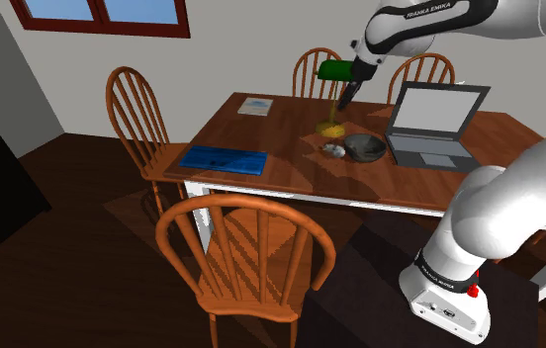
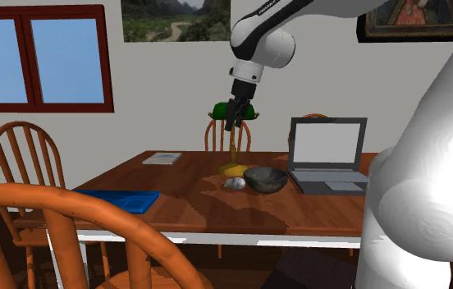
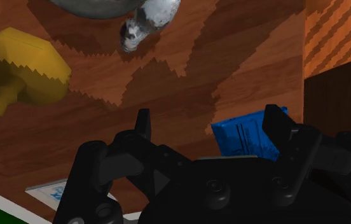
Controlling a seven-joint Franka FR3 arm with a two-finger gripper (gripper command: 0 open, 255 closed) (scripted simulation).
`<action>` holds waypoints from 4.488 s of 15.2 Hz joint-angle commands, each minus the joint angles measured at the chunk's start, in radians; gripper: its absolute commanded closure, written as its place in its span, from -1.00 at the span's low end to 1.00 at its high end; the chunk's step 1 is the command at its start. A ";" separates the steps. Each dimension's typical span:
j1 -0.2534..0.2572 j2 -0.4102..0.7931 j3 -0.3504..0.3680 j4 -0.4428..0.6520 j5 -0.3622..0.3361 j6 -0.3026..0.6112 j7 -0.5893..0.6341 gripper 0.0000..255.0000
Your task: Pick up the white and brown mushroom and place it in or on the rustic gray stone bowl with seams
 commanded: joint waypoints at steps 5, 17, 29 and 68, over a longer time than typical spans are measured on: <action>0.058 0.245 -0.163 0.118 0.210 0.075 -0.240 -1.00; -0.019 0.644 -0.197 0.329 0.621 0.065 -0.577 -1.00; -0.023 0.669 -0.185 0.326 0.647 0.084 -0.591 1.00; 0.280 0.823 -0.324 0.292 0.170 -0.132 0.221 1.00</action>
